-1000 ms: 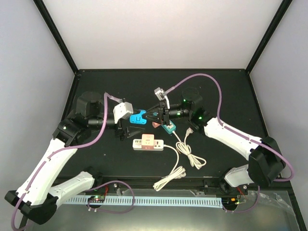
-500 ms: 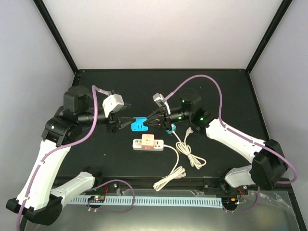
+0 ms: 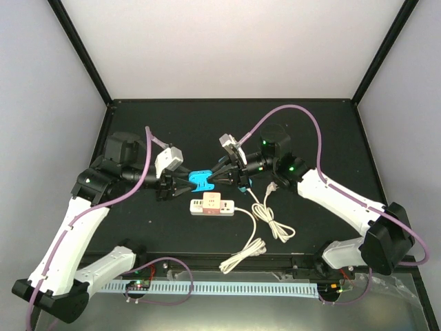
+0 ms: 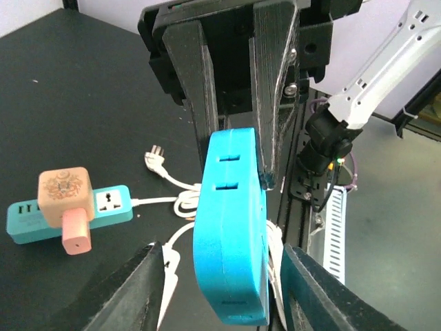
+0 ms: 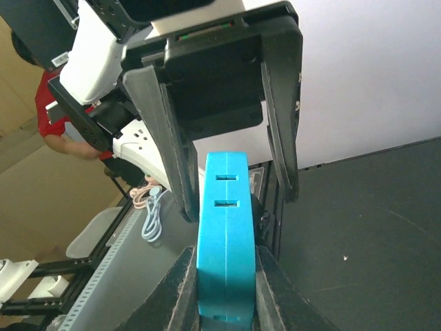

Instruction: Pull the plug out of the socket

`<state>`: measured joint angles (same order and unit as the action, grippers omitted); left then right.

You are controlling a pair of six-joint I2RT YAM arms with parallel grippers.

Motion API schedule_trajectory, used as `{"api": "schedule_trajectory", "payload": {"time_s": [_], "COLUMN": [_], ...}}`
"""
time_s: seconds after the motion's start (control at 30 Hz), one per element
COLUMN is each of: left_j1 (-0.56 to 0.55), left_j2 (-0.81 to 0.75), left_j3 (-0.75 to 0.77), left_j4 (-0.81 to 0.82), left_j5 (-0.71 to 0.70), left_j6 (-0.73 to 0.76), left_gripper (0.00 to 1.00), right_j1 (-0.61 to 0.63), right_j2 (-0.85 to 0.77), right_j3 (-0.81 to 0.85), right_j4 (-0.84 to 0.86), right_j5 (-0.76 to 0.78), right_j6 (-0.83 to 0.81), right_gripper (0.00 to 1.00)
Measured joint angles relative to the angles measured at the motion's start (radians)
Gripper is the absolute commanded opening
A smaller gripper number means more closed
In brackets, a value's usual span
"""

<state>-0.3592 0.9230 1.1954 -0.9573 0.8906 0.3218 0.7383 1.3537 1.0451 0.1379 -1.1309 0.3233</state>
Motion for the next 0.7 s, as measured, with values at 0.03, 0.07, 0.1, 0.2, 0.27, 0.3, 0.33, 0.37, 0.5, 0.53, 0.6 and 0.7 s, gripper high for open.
{"api": "schedule_trajectory", "payload": {"time_s": [0.03,0.07,0.1,0.2,0.27,0.3,0.33,0.37,0.5,0.53,0.6,0.7], "left_j1": [0.000,0.000,0.000,0.000,0.000,0.000,0.003,0.005,0.009,0.014,0.031,0.055], "left_j2": [0.000,0.000,0.000,0.001,0.001,0.001,0.000,-0.003,-0.018,-0.019,-0.018,-0.018], "left_j3": [-0.007,-0.012,-0.016,-0.023,-0.027,-0.029,-0.033,-0.038,-0.076,-0.086,-0.095,-0.095], "left_j4": [0.000,0.000,0.001,0.003,0.007,0.006,0.010,0.017,0.048,0.049,0.047,0.046], "left_j5": [0.006,0.011,0.018,0.035,0.049,0.059,0.066,0.067,0.044,0.031,0.005,-0.037], "left_j6": [-0.006,-0.011,-0.018,-0.035,-0.055,-0.075,-0.090,-0.100,-0.114,-0.114,-0.113,-0.097], "left_gripper": [0.43,0.40,0.35,0.18,0.06,0.02,0.02,0.02,0.02,0.02,0.02,0.02], "right_j1": [0.000,0.000,0.000,0.000,0.000,0.000,0.000,0.000,-0.006,-0.010,-0.024,-0.054], "right_j2": [0.000,0.000,0.000,0.000,0.000,0.000,0.000,0.000,0.000,0.000,0.000,0.000], "right_j3": [0.002,0.003,0.003,0.004,0.004,0.004,0.004,0.003,-0.002,-0.007,-0.019,-0.039], "right_j4": [-0.002,-0.003,-0.003,-0.003,0.000,0.008,0.013,0.013,0.033,0.055,0.086,0.117], "right_j5": [-0.002,-0.003,-0.005,-0.005,-0.005,-0.005,-0.005,-0.005,0.006,0.008,0.017,0.035], "right_j6": [-0.001,-0.001,-0.001,0.000,-0.006,-0.021,-0.027,-0.029,0.018,0.031,0.061,0.085], "right_gripper": [0.01,0.01,0.01,0.01,0.02,0.09,0.21,0.35,0.65,0.68,0.73,0.78]}}
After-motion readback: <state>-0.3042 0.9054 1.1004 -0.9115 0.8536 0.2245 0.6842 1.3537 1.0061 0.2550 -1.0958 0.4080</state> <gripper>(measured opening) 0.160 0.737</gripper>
